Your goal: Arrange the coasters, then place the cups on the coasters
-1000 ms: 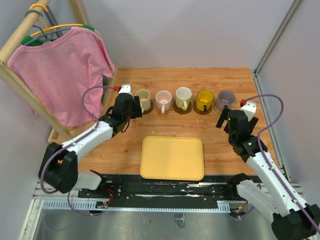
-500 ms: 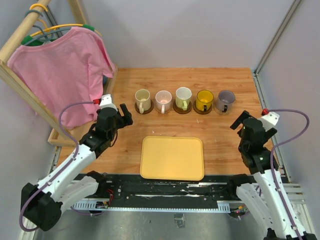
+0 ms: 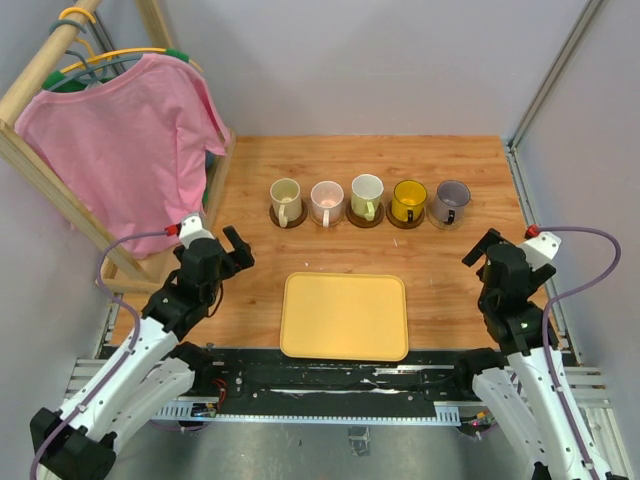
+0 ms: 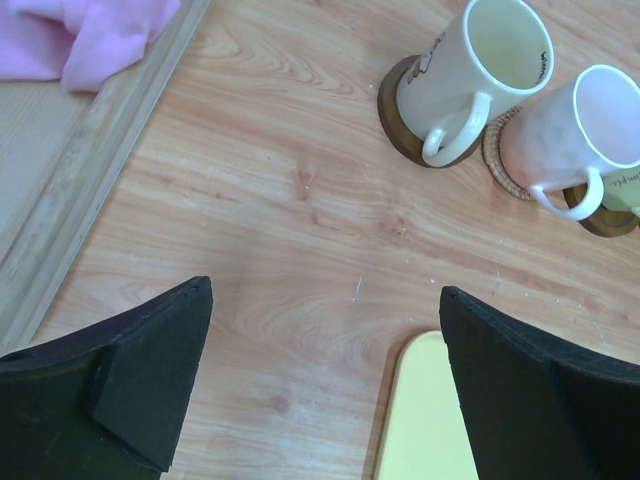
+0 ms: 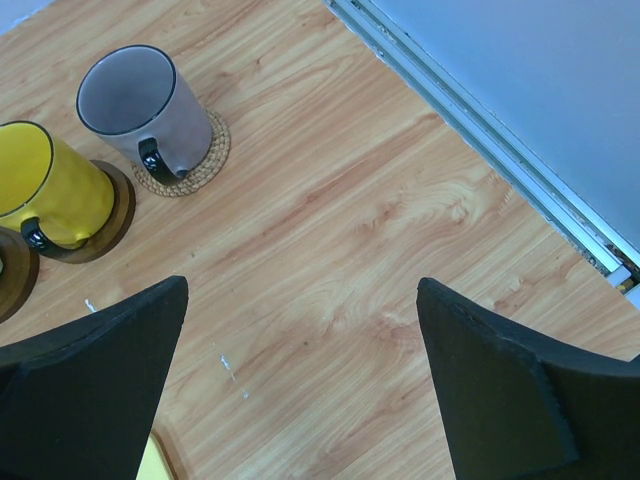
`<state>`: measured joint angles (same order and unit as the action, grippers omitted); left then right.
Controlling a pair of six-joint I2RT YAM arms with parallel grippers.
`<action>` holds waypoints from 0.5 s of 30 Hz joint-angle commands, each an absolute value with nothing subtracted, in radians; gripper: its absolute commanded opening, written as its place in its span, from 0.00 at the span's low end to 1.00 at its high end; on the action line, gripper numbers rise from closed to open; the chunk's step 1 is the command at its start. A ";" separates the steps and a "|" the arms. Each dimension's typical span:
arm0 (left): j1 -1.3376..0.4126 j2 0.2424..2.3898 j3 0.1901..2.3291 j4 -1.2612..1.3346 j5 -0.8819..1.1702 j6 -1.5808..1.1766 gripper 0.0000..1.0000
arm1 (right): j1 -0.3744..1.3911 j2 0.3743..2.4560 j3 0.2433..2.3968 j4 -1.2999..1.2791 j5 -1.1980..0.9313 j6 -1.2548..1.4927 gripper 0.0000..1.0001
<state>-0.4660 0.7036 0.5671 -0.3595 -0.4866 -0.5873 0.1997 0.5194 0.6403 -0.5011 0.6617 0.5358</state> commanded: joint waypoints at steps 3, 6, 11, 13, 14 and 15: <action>-0.460 0.586 0.532 -0.435 -0.588 -0.692 1.00 | 0.185 0.541 0.635 -0.523 0.656 0.554 0.98; -0.461 0.539 0.530 -0.462 -0.628 -0.723 1.00 | 0.186 0.544 0.633 -0.523 0.651 0.551 0.98; -0.460 0.488 0.510 -0.467 -0.644 -0.740 1.00 | 0.185 0.552 0.625 -0.522 0.642 0.553 0.98; -0.461 0.482 0.502 -0.465 -0.641 -0.742 1.00 | 0.185 0.558 0.624 -0.521 0.639 0.554 0.98; -0.460 0.482 0.498 -0.466 -0.641 -0.750 1.00 | 0.185 0.559 0.624 -0.521 0.637 0.554 0.98; -0.460 0.482 0.495 -0.468 -0.642 -0.757 1.00 | 0.186 0.563 0.623 -0.521 0.635 0.554 0.98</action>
